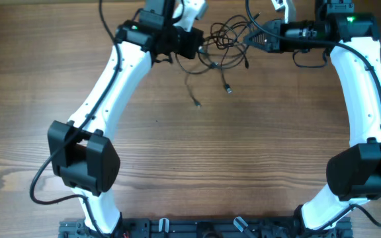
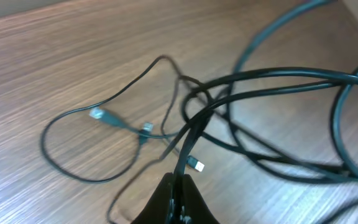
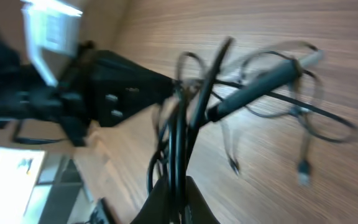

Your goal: Untangle cables

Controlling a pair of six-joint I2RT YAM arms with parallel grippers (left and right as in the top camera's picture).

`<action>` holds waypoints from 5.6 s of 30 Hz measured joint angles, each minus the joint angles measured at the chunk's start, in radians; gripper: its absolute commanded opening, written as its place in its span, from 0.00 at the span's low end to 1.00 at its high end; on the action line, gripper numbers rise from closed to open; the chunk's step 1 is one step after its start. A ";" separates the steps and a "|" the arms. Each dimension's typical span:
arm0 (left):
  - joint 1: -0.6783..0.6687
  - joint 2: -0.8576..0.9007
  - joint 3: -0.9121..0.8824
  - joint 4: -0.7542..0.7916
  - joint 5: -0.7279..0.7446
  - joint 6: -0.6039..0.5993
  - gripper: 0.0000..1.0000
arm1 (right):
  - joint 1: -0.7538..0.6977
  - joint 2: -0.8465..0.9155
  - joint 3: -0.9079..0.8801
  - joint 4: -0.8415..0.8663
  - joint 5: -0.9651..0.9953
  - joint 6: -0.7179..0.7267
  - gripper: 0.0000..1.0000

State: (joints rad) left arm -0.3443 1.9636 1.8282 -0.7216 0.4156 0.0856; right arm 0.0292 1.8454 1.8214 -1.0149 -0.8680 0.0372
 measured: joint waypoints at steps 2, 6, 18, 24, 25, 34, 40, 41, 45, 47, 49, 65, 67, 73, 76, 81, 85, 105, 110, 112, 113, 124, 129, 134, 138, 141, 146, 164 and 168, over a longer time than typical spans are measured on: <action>0.018 0.000 0.000 0.000 0.001 -0.006 0.04 | 0.003 0.000 0.000 -0.002 0.049 0.023 0.05; 0.053 -0.002 0.000 -0.013 0.014 -0.016 0.04 | 0.016 0.000 0.000 -0.008 0.174 0.092 0.05; 0.221 -0.051 0.000 -0.102 -0.015 -0.020 0.04 | -0.032 -0.002 0.000 -0.060 0.559 0.259 0.05; 0.282 -0.053 0.000 -0.130 -0.053 -0.020 0.04 | -0.058 -0.002 0.000 -0.084 0.636 0.276 0.04; 0.286 -0.053 0.000 -0.131 -0.053 -0.020 0.06 | -0.057 -0.002 0.000 -0.085 0.642 0.277 0.05; 0.278 -0.064 0.000 -0.131 -0.009 -0.018 0.38 | -0.057 -0.002 0.000 -0.084 0.608 0.248 0.05; 0.217 -0.064 0.000 -0.131 0.060 -0.018 0.52 | -0.053 -0.002 0.000 -0.076 0.501 0.175 0.04; 0.209 -0.064 0.000 -0.131 0.071 -0.014 0.53 | -0.050 -0.002 0.000 -0.073 0.481 0.162 0.05; 0.170 -0.064 0.000 -0.128 0.125 -0.002 0.54 | -0.028 -0.002 0.000 -0.064 0.399 0.111 0.04; 0.152 -0.064 0.000 -0.127 0.140 0.003 0.54 | -0.018 -0.002 0.000 -0.062 0.362 0.088 0.05; 0.137 -0.064 0.000 -0.127 0.150 0.007 0.55 | -0.013 -0.002 0.000 -0.061 0.317 0.065 0.04; 0.054 0.025 0.000 -0.132 0.178 0.026 0.57 | -0.012 -0.042 0.000 -0.055 0.100 -0.047 0.05; 0.044 0.047 0.000 -0.132 0.178 0.026 0.57 | -0.012 -0.060 0.000 -0.055 0.088 -0.055 0.05; 0.031 0.058 0.000 -0.116 0.183 0.026 0.56 | -0.012 -0.103 0.000 -0.055 0.058 -0.066 0.05; 0.029 0.058 0.000 -0.098 0.201 0.026 0.54 | -0.012 -0.109 0.000 -0.056 0.047 -0.066 0.05; 0.029 0.058 0.000 -0.051 0.235 0.023 0.38 | -0.012 -0.109 0.000 -0.062 0.037 -0.066 0.04; 0.027 0.058 0.000 -0.024 0.245 0.004 0.35 | -0.007 -0.109 0.000 -0.062 0.031 -0.066 0.05; -0.068 0.058 0.000 -0.060 0.029 -0.018 0.04 | 0.005 -0.109 0.000 -0.062 0.011 -0.066 0.05; -0.068 0.058 0.000 -0.063 -0.104 -0.029 0.04 | 0.006 -0.109 0.000 -0.062 0.068 -0.042 0.05; -0.068 0.058 0.000 -0.063 -0.132 -0.032 0.04 | 0.007 -0.109 0.000 -0.063 0.141 -0.008 0.05; -0.068 0.058 0.000 -0.063 -0.140 -0.032 0.04 | 0.008 -0.109 0.000 -0.067 0.193 0.018 0.05; 0.007 -0.036 0.000 -0.098 -0.121 -0.050 0.04 | 0.016 -0.109 0.000 -0.107 0.536 0.232 0.05; 0.083 -0.098 0.000 -0.124 -0.062 -0.058 0.04 | 0.016 -0.109 0.000 -0.109 0.514 0.259 0.05; 0.162 -0.121 0.000 -0.146 -0.007 -0.063 0.04 | 0.012 -0.109 0.000 -0.115 0.505 0.280 0.04; 0.206 -0.135 0.000 -0.153 0.015 -0.061 0.04 | -0.013 -0.109 0.000 -0.116 0.520 0.280 0.04; 0.280 -0.145 0.000 -0.153 -0.089 -0.062 0.04 | -0.101 -0.109 -0.001 -0.130 0.628 0.282 0.05; 0.392 -0.158 0.000 -0.153 -0.191 -0.063 0.04 | -0.214 -0.109 -0.047 -0.110 0.739 0.290 0.05; 0.328 -0.178 0.000 -0.146 -0.198 -0.063 0.06 | -0.059 -0.109 -0.067 -0.091 0.645 0.228 0.05; 0.326 -0.178 0.000 -0.146 -0.192 -0.063 0.06 | 0.045 -0.109 -0.067 -0.082 0.593 0.187 0.05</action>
State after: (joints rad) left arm -0.0181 1.7859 1.8282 -0.8673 0.2237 0.0231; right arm 0.0742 1.7367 1.7542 -1.0969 -0.2749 0.2241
